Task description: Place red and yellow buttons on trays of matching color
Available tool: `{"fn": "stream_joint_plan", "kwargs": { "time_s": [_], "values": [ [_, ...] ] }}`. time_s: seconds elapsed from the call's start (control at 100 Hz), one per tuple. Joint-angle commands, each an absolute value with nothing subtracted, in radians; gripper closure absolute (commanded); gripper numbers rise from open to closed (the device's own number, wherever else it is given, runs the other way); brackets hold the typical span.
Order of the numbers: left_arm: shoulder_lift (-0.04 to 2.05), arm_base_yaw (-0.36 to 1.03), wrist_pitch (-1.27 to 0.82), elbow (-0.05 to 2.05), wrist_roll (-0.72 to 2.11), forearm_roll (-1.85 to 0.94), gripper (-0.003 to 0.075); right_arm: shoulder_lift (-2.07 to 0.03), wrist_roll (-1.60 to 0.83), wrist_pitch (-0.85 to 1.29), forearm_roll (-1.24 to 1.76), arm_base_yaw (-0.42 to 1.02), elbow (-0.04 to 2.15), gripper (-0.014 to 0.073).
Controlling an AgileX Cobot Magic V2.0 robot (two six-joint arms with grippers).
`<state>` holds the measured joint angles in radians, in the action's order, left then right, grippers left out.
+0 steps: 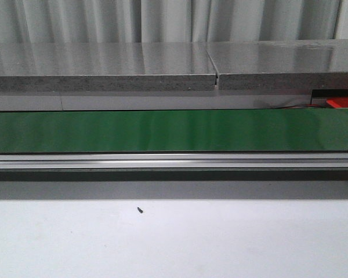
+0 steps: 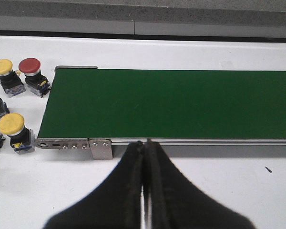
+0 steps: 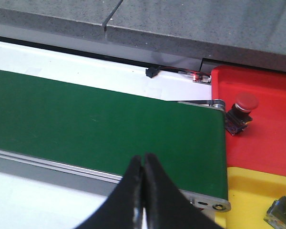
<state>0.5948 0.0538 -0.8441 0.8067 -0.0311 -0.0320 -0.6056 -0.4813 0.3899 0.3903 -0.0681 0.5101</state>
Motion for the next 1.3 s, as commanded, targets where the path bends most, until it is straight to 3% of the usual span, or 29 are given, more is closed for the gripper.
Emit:
{"fn": "stream_joint_plan", "kwargs": {
  "time_s": [0.0,0.38,0.61,0.73,0.9,0.95,1.29],
  "values": [
    [0.623,0.045,-0.777,0.842,-0.041,-0.035,0.0739,-0.603,-0.492,0.317,0.408,-0.066,0.535,0.0622],
    [0.932,-0.114,-0.785,0.979,-0.046,-0.028,0.0739,-0.603,-0.492,0.306,0.408,-0.066,0.535,0.0622],
    [1.128,-0.258,-0.916,1.129,-0.046,-0.047,0.0731,-0.603,-0.492,0.306,0.408,-0.066,0.535,0.0622],
    [1.212,-0.322,-0.964,1.191,-0.046,-0.051,0.063,-0.603,-0.492,0.306,0.408,-0.066,0.535,0.0622],
    [1.321,-0.383,-1.009,1.253,-0.046,-0.051,0.0313,-0.603,-0.492,0.306,0.408,-0.066,0.535,0.0622],
    [1.351,-0.394,-1.014,1.267,-0.046,-0.051,0.0253,-0.603,-0.492,0.306,0.408,-0.066,0.535,0.0622],
    [1.589,-0.434,-1.02,1.342,-0.152,-0.054,0.024,-0.603,-0.492,0.306,0.408,-0.066,0.535,0.0622]
  ]
}}
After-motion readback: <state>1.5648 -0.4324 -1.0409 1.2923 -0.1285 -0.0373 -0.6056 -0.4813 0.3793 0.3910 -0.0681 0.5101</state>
